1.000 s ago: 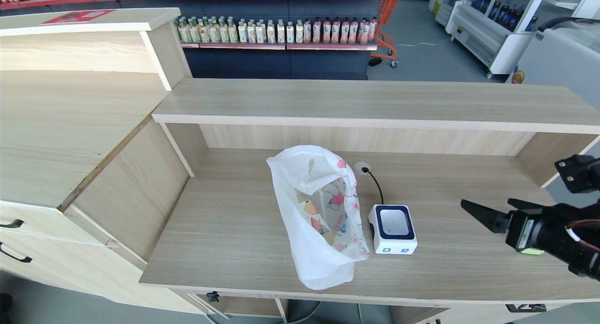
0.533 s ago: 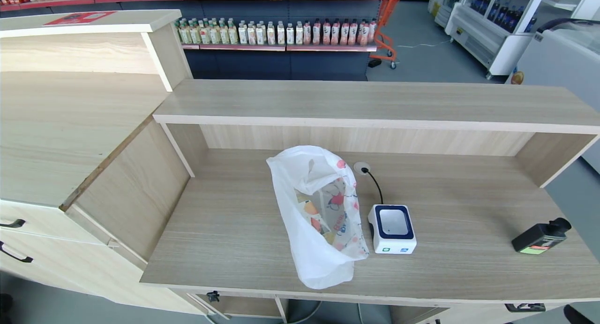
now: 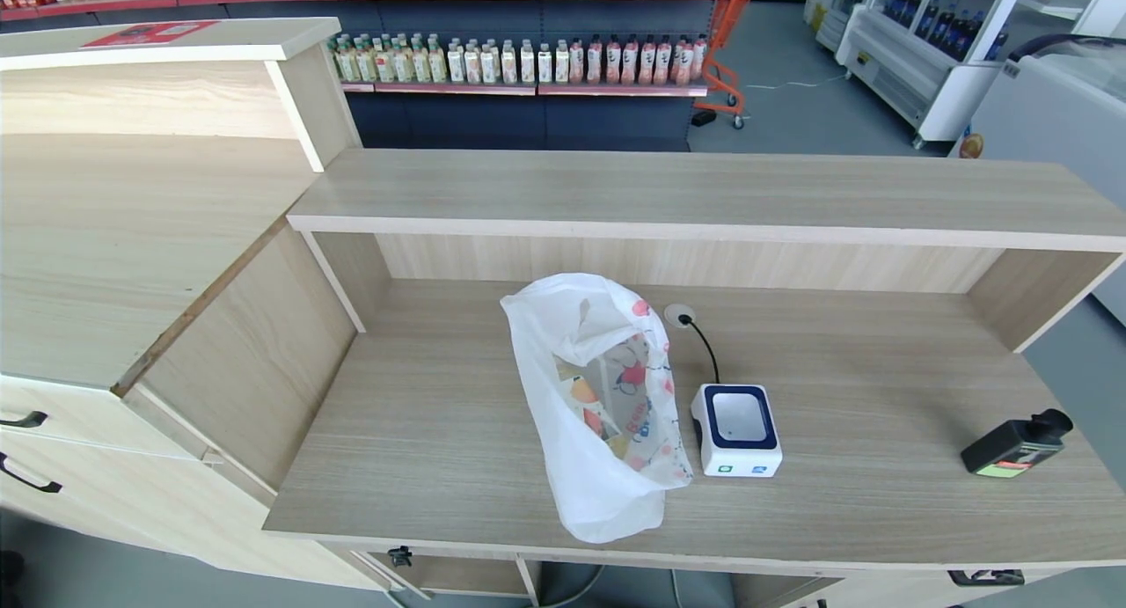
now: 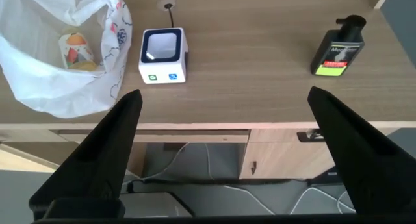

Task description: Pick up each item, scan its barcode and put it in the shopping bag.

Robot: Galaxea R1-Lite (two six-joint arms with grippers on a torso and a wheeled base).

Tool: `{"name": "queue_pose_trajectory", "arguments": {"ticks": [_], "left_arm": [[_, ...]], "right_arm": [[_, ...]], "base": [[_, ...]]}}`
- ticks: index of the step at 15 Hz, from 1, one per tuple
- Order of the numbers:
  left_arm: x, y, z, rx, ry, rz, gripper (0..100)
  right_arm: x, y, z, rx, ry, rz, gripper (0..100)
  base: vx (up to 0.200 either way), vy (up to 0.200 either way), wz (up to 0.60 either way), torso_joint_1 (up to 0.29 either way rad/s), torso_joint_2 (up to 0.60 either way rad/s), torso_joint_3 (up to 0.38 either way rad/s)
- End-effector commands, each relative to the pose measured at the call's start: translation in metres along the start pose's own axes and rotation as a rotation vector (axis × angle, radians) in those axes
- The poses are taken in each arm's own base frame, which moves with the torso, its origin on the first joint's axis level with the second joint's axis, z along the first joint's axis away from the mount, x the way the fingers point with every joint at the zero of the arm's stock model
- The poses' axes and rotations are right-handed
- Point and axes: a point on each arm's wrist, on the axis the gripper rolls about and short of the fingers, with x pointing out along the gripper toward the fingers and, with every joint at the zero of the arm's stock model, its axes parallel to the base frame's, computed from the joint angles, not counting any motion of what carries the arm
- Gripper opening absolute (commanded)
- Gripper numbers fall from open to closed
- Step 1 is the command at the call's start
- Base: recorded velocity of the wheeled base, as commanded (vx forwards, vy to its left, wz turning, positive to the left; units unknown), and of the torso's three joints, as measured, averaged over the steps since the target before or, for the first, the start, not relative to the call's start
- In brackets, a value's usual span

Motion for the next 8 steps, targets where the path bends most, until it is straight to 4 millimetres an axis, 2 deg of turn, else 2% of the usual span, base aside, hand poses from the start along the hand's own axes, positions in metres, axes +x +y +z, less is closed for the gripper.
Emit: {"name": "queue_pose_trajectory", "arguments": {"ticks": [1,3,8], "left_arm": [[0.0,0.0,0.0,0.0,0.0,0.001,100],[0.0,0.0,0.0,0.0,0.0,0.001,100],[0.0,0.0,0.0,0.001,0.0,0.002,100]], "right_arm": [[-0.0009,0.0,-0.0007,0.0,-0.01,0.002,100],[-0.0009,0.0,-0.0007,0.0,-0.01,0.0,100],[-0.0009,0.0,-0.0007,-0.002,-0.01,0.0,100]], "base": [[0.0,0.0,0.0,0.0,0.0,0.0],[0.0,0.0,0.0,0.0,0.0,0.0],[0.0,-0.2,0.0,0.006,0.0,0.001]]}}
